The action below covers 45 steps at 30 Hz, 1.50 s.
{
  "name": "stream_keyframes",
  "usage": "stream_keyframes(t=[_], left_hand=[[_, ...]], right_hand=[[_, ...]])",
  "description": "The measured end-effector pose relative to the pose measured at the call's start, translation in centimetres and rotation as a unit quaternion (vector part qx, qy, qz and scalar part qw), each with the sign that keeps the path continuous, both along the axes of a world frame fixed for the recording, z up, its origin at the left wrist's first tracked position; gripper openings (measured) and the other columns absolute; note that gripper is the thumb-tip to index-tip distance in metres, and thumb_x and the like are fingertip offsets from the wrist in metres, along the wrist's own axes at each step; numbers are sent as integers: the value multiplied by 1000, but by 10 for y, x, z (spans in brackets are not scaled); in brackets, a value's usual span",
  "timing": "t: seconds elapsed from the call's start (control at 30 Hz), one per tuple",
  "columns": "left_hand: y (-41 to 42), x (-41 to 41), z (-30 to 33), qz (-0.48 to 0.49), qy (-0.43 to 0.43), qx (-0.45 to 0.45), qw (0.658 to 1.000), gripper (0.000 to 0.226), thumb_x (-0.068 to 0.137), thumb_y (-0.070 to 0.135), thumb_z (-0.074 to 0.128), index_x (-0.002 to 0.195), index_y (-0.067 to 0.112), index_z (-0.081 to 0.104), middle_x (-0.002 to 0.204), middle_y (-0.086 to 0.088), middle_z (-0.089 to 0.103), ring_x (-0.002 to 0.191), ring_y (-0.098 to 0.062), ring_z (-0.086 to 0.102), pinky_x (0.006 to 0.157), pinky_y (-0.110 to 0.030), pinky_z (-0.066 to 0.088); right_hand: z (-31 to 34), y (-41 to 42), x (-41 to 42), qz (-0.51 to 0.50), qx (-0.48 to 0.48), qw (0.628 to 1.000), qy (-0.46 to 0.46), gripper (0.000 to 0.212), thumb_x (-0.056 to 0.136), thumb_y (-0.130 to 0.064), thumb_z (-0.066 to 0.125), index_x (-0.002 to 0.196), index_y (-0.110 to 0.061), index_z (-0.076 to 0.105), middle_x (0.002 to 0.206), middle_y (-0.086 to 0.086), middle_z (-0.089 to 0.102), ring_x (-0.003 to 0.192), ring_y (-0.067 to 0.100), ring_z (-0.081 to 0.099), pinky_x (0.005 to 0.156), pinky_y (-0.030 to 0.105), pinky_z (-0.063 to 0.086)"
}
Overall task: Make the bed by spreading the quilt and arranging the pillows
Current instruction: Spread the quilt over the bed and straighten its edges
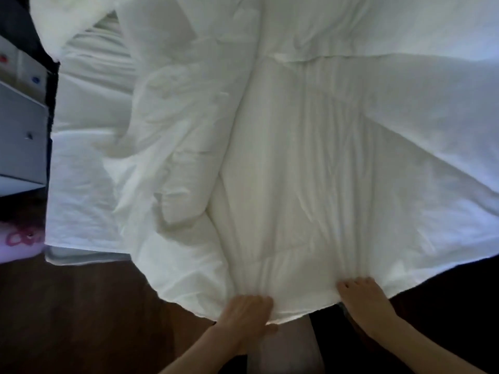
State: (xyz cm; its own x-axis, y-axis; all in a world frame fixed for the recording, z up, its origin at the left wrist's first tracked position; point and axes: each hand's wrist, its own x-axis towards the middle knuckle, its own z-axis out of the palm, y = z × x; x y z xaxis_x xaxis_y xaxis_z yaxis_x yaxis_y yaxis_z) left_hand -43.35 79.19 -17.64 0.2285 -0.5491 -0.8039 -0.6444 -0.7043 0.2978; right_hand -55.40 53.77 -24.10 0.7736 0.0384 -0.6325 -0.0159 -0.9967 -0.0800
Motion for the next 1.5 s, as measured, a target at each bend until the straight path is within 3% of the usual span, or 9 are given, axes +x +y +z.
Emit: stream_keyframes(t=[0.1, 0.17, 0.3, 0.5, 0.7, 0.83, 1.03, 1.27, 1.5], left_hand=[[42, 41, 1, -16, -154, -165, 974, 48, 90, 52, 49, 120, 15, 54, 125, -11, 62, 113, -30, 60, 98, -39, 46], [87, 94, 6, 58, -303, -274, 911, 52, 88, 45, 52, 127, 12, 53, 135, -16, 58, 121, -32, 56, 104, -41, 42], [142, 226, 27, 238, -423, -221, 846, 84, 90, 60, 57, 152, 13, 25, 161, -17, 22, 148, -33, 20, 120, -50, 15], [143, 349, 19, 265, -324, -73, 905, 140, 56, 88, 61, 156, 17, -7, 164, -10, 14, 152, -28, 6, 119, -56, -5], [132, 344, -13, 281, -266, -57, 921, 45, 98, 49, 48, 122, 12, 55, 119, -19, 65, 110, -39, 59, 89, -43, 44], [166, 336, 3, 260, -363, -80, 891, 32, 100, 40, 46, 102, 10, 59, 98, -23, 69, 91, -42, 65, 73, -42, 43], [253, 327, 56, 228, -414, 9, 881, 22, 98, 30, 48, 95, 12, 61, 91, -18, 68, 79, -39, 63, 65, -37, 35], [422, 240, 42, 226, -289, 205, 907, 29, 97, 29, 42, 121, 26, 59, 119, -1, 65, 109, -23, 64, 82, -35, 45], [472, 218, 22, 242, -169, 186, 937, 27, 97, 22, 40, 118, 21, 58, 120, 1, 64, 111, -20, 63, 89, -30, 47]], right_hand=[[15, 19, 25, -49, -43, 997, 32, 61, 35, -32, 98, 86, -11, 72, 78, 8, 65, 59, 26, 65, 49, 42, 55], [28, 67, 58, -77, -1, 996, 33, 73, 73, -56, 78, 130, -14, 59, 124, 9, 60, 103, 27, 65, 84, 45, 57], [47, 178, 128, -175, 172, 969, -16, 84, 94, -61, 50, 158, -18, 16, 160, -1, 24, 143, 19, 30, 116, 32, 31], [47, 285, 224, -335, 244, 899, -142, 116, 73, -67, 69, 158, -15, 9, 165, 4, 17, 151, 22, 19, 123, 39, 22], [30, 286, 240, -359, 229, 893, -149, 97, 86, -49, 70, 159, -15, 16, 165, 2, 24, 152, 20, 23, 123, 40, 25], [36, 284, 244, -356, 239, 879, -209, 70, 81, -14, 75, 143, -23, 43, 127, -2, 63, 116, 20, 61, 105, 38, 47], [72, 321, 260, -232, 211, 916, -249, 23, 79, -17, 71, 100, -15, 62, 79, -1, 65, 71, 22, 59, 82, 37, 48], [53, 414, 270, 5, 124, 992, 37, 33, 98, -14, 45, 130, -15, 52, 124, 10, 58, 114, 33, 55, 102, 43, 38], [38, 500, 260, -187, 110, 976, 28, 79, 94, -60, 50, 156, -20, 23, 159, 10, 31, 143, 30, 34, 115, 42, 32]])
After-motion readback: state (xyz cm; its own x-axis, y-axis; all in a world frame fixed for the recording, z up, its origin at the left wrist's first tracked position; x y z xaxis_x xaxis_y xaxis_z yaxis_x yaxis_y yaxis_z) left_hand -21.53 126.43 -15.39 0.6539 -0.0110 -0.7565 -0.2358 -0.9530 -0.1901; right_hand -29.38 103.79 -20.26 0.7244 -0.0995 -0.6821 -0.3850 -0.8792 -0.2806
